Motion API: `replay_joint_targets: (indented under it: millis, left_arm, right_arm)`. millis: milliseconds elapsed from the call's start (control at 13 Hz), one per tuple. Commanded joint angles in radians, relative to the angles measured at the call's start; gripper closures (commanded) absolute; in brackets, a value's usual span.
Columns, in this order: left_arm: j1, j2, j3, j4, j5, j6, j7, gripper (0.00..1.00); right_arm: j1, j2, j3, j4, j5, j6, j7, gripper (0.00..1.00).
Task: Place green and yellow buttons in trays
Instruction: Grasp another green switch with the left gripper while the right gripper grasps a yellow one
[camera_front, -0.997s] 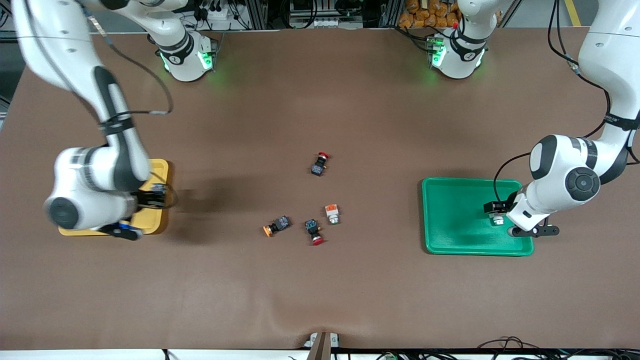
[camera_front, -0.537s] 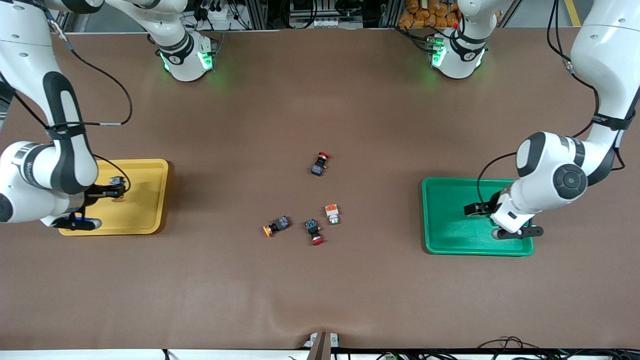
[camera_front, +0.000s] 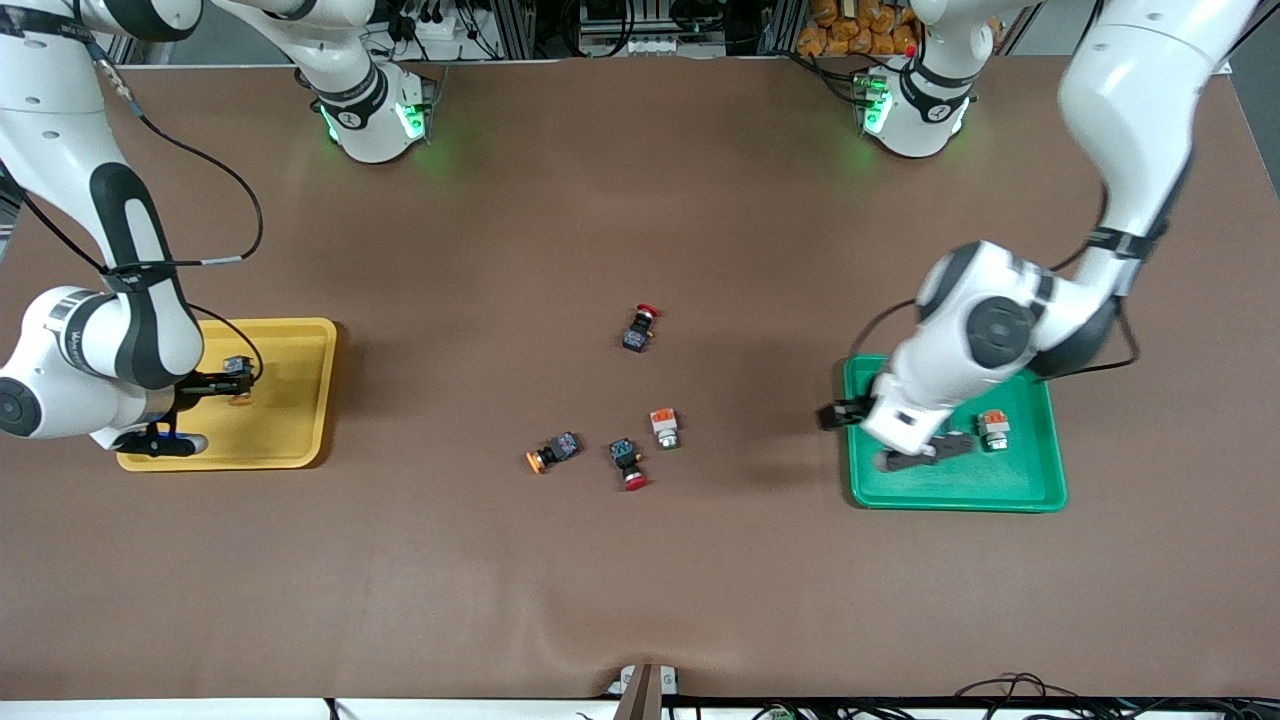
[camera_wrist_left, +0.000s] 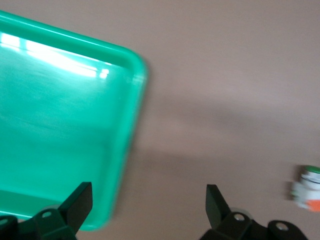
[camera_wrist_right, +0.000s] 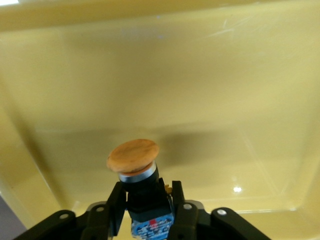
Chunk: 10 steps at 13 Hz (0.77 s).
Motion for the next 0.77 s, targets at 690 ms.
replay_joint_targets:
  millis: [690]
  left_arm:
    - [-0.608, 0.237, 0.367, 0.337, -0.007, -0.01, -0.283, 0.0]
  right_arm:
    - [0.12, -0.029, 0.035, 0.174, 0.149, -0.285, 0.259, 0.0]
